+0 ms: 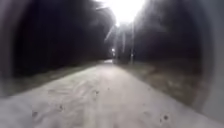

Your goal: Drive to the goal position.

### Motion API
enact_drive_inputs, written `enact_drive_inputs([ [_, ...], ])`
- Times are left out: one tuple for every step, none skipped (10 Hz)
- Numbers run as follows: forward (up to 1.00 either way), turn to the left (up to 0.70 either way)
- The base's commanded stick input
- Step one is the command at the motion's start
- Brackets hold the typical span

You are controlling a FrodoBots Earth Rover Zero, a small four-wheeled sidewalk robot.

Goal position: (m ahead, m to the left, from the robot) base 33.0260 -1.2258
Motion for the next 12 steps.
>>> enact_drive_inputs([
  [1.00, 0.00],
  [1.00, 0.00],
  [1.00, 0.00],
  [1.00, 0.00],
  [1.00, 0.00],
  [1.00, 0.00],
  [1.00, 0.00],
  [1.00, 0.00],
  [1.00, 0.00],
  [1.00, 0.00],
  [1.00, 0.04],
  [1.00, 0.29],
])
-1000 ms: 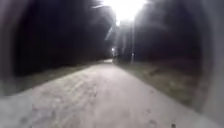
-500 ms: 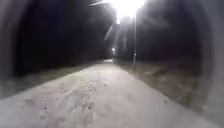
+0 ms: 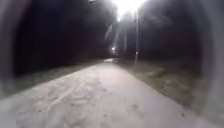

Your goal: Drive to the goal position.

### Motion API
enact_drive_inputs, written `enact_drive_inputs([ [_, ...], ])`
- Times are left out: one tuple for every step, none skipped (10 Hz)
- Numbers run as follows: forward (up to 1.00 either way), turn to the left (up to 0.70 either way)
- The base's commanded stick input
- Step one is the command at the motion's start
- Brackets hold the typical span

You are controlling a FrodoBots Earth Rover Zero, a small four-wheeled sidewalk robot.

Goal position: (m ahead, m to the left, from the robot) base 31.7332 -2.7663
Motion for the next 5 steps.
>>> enact_drive_inputs([
  [1.00, 0.38],
  [1.00, 0.21],
  [1.00, 0.09],
  [1.00, 0.00],
  [1.00, 0.00],
])
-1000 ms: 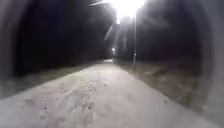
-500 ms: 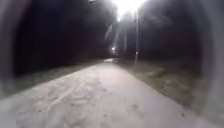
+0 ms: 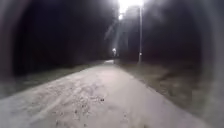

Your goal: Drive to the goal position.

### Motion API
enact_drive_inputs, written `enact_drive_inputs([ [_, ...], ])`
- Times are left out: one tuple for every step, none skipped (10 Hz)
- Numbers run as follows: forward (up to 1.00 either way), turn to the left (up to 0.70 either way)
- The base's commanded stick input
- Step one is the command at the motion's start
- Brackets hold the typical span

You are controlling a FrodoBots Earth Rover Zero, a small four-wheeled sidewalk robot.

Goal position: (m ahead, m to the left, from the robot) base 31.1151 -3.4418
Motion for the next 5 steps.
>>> enact_drive_inputs([
  [1.00, 0.00],
  [1.00, 0.00],
  [1.00, 0.00],
  [1.00, 0.00],
  [1.00, 0.00],
])
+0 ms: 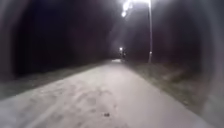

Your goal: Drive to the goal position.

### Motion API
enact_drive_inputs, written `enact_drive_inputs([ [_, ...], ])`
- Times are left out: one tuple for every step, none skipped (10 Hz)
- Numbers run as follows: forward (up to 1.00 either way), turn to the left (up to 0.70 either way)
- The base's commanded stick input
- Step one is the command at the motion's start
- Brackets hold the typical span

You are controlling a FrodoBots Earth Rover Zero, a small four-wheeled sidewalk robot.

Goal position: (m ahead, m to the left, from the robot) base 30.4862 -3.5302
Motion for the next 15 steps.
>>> enact_drive_inputs([
  [1.00, 0.00],
  [1.00, 0.00],
  [1.00, 0.00],
  [1.00, 0.00],
  [1.00, 0.00],
  [1.00, 0.00],
  [1.00, 0.00],
  [1.00, 0.00],
  [1.00, 0.00],
  [1.00, 0.00],
  [1.00, 0.00],
  [1.00, 0.00],
  [1.00, 0.00],
  [1.00, 0.00],
  [1.00, 0.00],
])
